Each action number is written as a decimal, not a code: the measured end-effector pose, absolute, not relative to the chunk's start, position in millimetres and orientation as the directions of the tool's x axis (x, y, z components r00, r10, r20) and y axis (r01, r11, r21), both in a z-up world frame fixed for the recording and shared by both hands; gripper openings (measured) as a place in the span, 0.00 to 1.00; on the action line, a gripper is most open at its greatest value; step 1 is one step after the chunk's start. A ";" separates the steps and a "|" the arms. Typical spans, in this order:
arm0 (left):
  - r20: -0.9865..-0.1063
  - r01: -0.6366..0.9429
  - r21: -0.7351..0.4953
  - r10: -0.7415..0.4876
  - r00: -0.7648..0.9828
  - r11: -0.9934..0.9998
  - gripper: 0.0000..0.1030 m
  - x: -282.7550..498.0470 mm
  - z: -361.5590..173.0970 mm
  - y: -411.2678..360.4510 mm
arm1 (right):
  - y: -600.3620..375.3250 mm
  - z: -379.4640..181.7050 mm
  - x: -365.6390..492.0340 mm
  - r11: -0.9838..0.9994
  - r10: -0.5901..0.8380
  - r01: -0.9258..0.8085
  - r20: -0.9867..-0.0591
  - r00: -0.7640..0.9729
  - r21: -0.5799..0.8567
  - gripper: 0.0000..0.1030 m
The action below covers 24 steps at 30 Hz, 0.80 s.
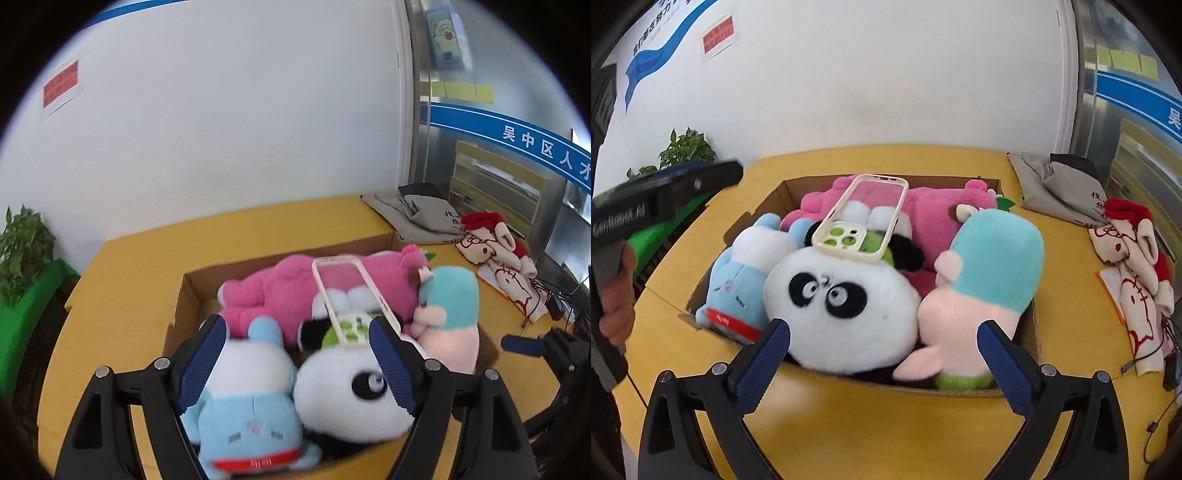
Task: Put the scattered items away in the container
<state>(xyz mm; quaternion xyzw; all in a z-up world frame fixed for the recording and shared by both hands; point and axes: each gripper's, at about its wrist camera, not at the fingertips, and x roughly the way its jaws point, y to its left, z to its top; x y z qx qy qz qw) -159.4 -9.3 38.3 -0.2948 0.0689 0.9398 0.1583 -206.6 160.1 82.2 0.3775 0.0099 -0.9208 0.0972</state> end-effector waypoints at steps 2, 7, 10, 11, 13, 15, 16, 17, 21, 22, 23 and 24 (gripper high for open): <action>-0.567 -0.325 0.016 0.259 -0.782 -0.946 0.77 -141.3 34.0 -16.5 | 155.5 85.9 -192.8 -0.982 -0.162 0.185 -0.681 -0.714 0.039 1.00; -0.554 -0.292 -0.005 0.246 -0.795 -0.956 0.77 -106.9 21.8 -30.6 | 149.6 92.1 -166.7 -0.986 -0.149 0.163 -0.646 -0.749 0.038 1.00; -0.551 -0.280 -0.038 0.254 -0.795 -0.959 0.77 -89.0 15.7 -36.5 | 145.8 93.4 -152.1 -0.987 -0.134 0.158 -0.636 -0.760 0.019 1.00; -0.547 -0.276 -0.043 0.254 -0.797 -0.960 0.77 -81.9 13.9 -37.8 | 144.8 93.6 -148.4 -0.987 -0.131 0.158 -0.634 -0.762 0.015 1.00; -0.539 -0.270 -0.048 0.252 -0.804 -0.962 0.77 -69.0 10.6 -39.0 | 142.6 92.6 -139.5 -0.987 -0.127 0.160 -0.630 -0.767 0.004 1.00; -0.529 -0.248 -0.079 0.252 -0.811 -0.965 0.77 -57.5 7.6 -41.2 | 139.9 90.6 -131.0 -0.987 -0.114 0.162 -0.628 -0.770 -0.020 1.00; -0.524 -0.242 -0.097 0.257 -0.812 -0.965 0.77 -52.7 6.0 -41.9 | 139.3 89.6 -127.1 -0.986 -0.109 0.164 -0.626 -0.773 -0.031 1.00; -0.521 -0.240 -0.109 0.261 -0.813 -0.965 0.77 -47.7 3.8 -41.6 | 138.8 88.1 -123.6 -0.985 -0.105 0.166 -0.624 -0.774 -0.040 1.00; -0.513 -0.213 -0.079 0.223 -0.829 -0.974 0.77 -35.3 -6.4 -37.0 | 139.0 77.8 -113.2 -0.984 -0.097 0.170 -0.629 -0.772 -0.057 1.00; -0.516 -0.211 -0.076 0.220 -0.828 -0.974 0.77 -33.6 -8.7 -36.2 | 140.0 75.6 -111.8 -0.985 -0.095 0.165 -0.629 -0.771 -0.054 1.00; -0.520 -0.213 -0.078 0.222 -0.825 -0.974 0.77 -31.9 -10.7 -36.2 | 141.5 73.3 -110.5 -0.986 -0.095 0.162 -0.631 -0.770 -0.049 1.00; -0.521 -0.212 -0.080 0.222 -0.824 -0.974 0.77 -29.5 -12.0 -36.5 | 142.8 71.3 -109.7 -0.986 -0.094 0.159 -0.633 -0.769 -0.046 1.00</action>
